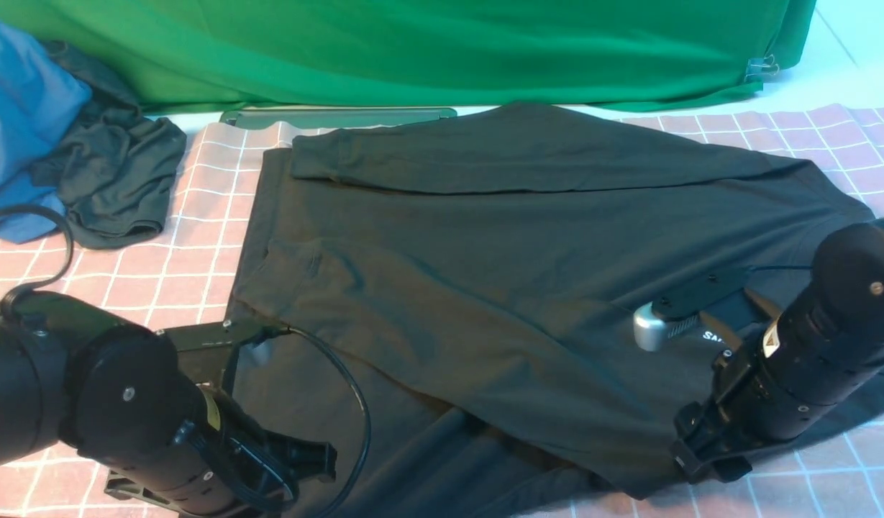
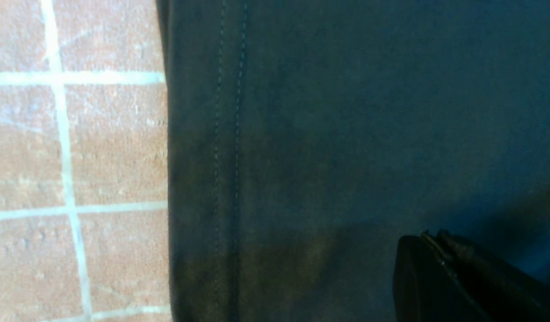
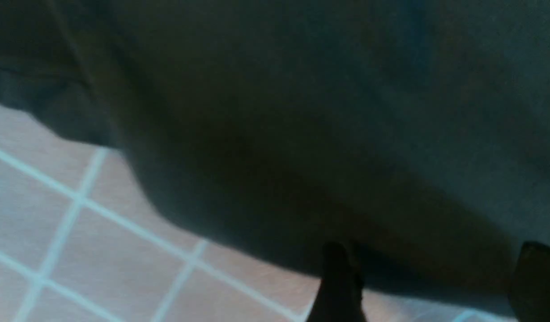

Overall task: Fold a long-sleeved shirt over a pink coffee tablecloth.
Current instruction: 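Grab the top left corner of the dark shirt with the left gripper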

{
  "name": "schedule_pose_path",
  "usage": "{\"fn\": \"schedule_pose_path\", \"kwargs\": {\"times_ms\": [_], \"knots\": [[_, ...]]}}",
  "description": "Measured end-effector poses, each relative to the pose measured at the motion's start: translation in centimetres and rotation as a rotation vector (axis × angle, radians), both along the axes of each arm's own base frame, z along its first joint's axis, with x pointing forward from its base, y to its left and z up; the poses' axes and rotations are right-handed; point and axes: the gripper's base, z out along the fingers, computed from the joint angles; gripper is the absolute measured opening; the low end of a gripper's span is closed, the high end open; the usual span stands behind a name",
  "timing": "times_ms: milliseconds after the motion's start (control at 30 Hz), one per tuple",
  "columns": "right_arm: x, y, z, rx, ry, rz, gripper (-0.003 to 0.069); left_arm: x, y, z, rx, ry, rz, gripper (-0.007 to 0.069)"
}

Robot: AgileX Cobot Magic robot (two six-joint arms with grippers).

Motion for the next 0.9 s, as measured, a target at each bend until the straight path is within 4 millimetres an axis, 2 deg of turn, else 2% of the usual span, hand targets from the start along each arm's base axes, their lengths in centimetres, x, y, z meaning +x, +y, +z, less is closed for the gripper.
{"fn": "schedule_pose_path", "kwargs": {"times_ms": [167, 267, 367, 467, 500, 667, 900], "knots": [[0.5, 0.0, -1.4, -0.043, 0.013, 0.052, 0.0518, 0.2, -0.1, 0.0, -0.006, -0.020, 0.002, 0.0013], [0.7, 0.0, -1.9, -0.049, 0.012, 0.083, 0.0470, 0.2, -0.1, 0.1, -0.009, -0.026, 0.003, 0.0013], [0.8, 0.1, -2.0, -0.044, 0.009, 0.095, 0.0344, 0.2, -0.1, 0.1, -0.010, -0.027, 0.003, 0.0013], [0.8, 0.2, -2.0, -0.036, 0.013, 0.089, 0.0120, 0.2, -0.1, 0.1, -0.010, -0.028, 0.003, 0.0013], [0.8, 0.2, -2.0, -0.036, 0.014, 0.090, 0.0085, 0.3, -0.1, 0.1, -0.011, -0.029, 0.003, 0.0013], [0.2, -0.1, -1.4, -0.055, 0.042, 0.106, 0.0061, 0.3, 0.0, 0.1, 0.007, -0.037, -0.011, 0.0013], [-1.3, -1.0, 1.4, -0.080, 0.039, 0.134, 0.0059, 0.3, 0.2, 0.1, 0.023, -0.041, -0.023, 0.0013]]}}
